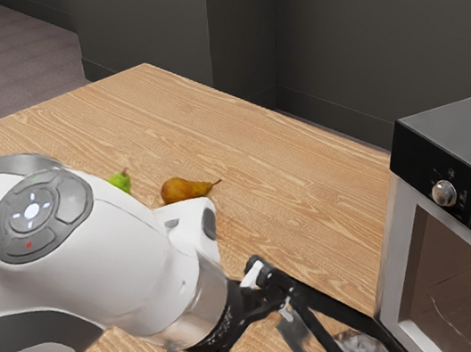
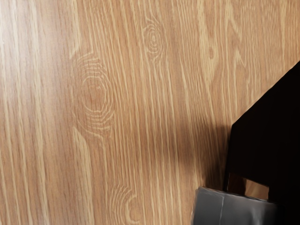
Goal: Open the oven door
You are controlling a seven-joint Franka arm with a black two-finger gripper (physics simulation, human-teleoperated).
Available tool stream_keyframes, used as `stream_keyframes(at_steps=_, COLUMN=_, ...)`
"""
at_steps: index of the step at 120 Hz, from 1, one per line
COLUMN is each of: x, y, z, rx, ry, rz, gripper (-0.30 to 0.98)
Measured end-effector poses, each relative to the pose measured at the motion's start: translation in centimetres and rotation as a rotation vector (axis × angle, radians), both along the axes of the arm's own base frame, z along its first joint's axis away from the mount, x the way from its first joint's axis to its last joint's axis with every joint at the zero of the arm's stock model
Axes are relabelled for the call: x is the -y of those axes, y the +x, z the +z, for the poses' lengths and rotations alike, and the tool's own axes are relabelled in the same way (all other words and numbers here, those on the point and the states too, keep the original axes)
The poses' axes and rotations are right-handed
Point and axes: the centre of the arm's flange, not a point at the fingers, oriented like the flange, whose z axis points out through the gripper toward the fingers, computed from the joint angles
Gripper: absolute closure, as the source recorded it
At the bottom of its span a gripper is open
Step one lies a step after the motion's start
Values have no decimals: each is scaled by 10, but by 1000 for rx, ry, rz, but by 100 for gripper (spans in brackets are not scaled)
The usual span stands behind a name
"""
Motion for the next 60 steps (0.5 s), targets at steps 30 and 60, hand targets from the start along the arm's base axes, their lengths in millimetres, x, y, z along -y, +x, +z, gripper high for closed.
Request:
stream_keyframes(at_steps=30, x=-157, y=47, z=168, rx=-6, ry=-61, rz=340, gripper=0)
stream_keyframes(at_steps=60, x=-207, y=56, z=124, rx=-398, ry=-26, rz=107, gripper=0)
